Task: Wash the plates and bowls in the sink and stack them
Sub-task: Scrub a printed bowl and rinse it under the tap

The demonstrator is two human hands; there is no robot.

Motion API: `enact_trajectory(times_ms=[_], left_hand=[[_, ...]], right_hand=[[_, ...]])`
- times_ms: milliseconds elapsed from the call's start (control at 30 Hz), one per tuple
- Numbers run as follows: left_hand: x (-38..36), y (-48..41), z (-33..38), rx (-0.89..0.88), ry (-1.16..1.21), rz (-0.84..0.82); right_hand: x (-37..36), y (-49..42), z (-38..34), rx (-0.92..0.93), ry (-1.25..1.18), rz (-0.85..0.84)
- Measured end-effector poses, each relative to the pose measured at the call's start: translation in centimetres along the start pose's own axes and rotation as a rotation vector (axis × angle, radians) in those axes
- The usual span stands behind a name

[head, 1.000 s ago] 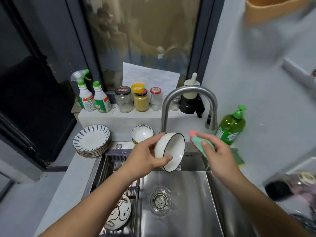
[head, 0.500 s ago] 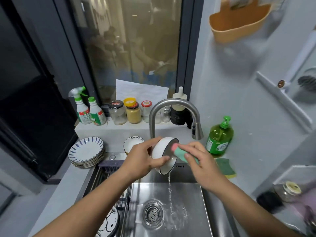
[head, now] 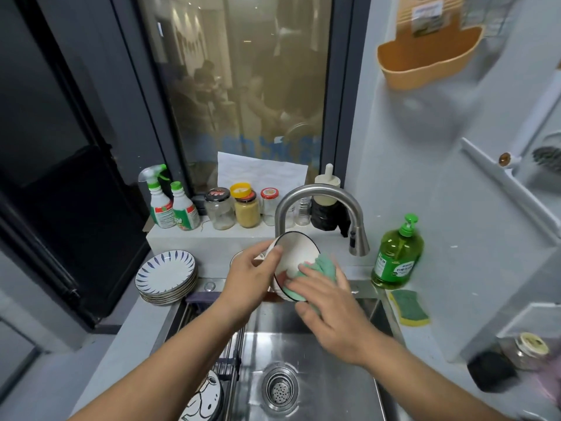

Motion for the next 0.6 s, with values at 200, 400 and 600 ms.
enact_trajectory(times_ms=[200, 400, 600], left_hand=[[1.6, 0.2, -1.2, 0.035, 0.007, 0.066], [3.9, 0.3, -0.4, 0.225, 0.100, -0.058], [2.7, 0.2, -0.5, 0.197, 0.122, 0.098]], right_hand=[[-2.0, -0.7, -5.8, -0.489, -0.634, -0.045], [1.5, -2.2, -0.3, 0.331, 0.263, -0.152], [-1.9, -1.8, -5.1, -0.159, -0.249, 0.013]])
Point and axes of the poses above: each hand's wrist, its own y-axis away from the middle knuckle, its own x-axis out of the back of the hand, z = x × y, the point moved 1 cm from there along -y, towards the middle knuckle, and after that the axes turned 12 degrees about z, right-handed, at the moved point
